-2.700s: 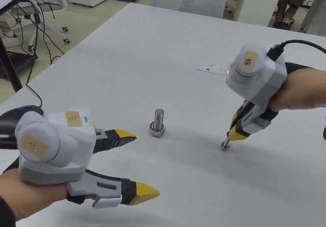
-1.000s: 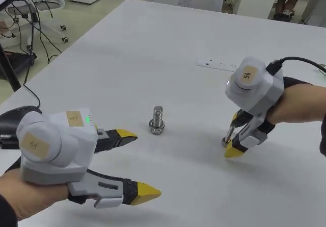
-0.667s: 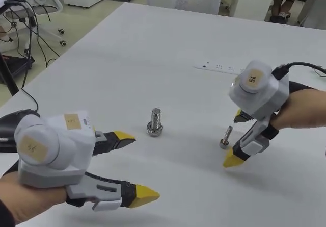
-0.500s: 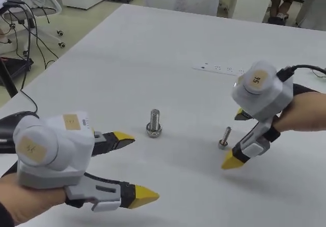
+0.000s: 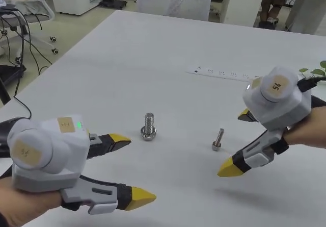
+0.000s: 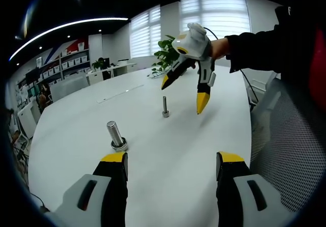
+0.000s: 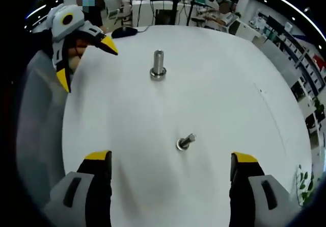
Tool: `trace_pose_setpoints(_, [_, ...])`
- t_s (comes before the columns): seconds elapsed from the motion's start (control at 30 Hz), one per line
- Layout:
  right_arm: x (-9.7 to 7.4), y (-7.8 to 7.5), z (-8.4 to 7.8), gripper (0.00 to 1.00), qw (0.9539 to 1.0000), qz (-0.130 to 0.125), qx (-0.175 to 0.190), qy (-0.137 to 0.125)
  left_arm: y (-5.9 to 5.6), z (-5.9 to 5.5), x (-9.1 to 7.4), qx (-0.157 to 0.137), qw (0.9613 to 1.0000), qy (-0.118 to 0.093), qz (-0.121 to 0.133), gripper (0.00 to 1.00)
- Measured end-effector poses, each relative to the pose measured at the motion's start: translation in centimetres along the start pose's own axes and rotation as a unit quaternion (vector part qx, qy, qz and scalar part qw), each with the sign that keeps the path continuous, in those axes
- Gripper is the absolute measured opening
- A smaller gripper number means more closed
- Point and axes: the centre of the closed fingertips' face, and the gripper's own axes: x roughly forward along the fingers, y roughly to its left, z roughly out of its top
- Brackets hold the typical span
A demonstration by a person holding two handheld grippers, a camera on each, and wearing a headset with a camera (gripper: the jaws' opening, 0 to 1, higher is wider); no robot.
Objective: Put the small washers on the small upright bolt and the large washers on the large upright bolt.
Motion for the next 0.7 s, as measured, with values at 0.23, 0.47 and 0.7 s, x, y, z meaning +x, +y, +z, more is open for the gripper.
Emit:
trace_pose_setpoints(0.23, [-1.1,1.2,-0.2,0.98,0.9997,-0.009,0.013,-0.016,-0.1,0.0,-0.3,0.001,1.0,-0.004,-0.001,0.7])
trace_pose_setpoints(0.47, [-2.5,2.8,0.5,0.98,0.9987,-0.019,0.018,-0.043,-0.4,0.1,-0.5,0.003,1.0,-0.005,-0.003,0.7])
trace_pose_setpoints(0.7, [-3.3,4.4,0.8,0.98,0.9969,-0.026,0.027,-0.069,-0.7,0.0,-0.9,0.003,1.0,-0.007,-0.001,0.7])
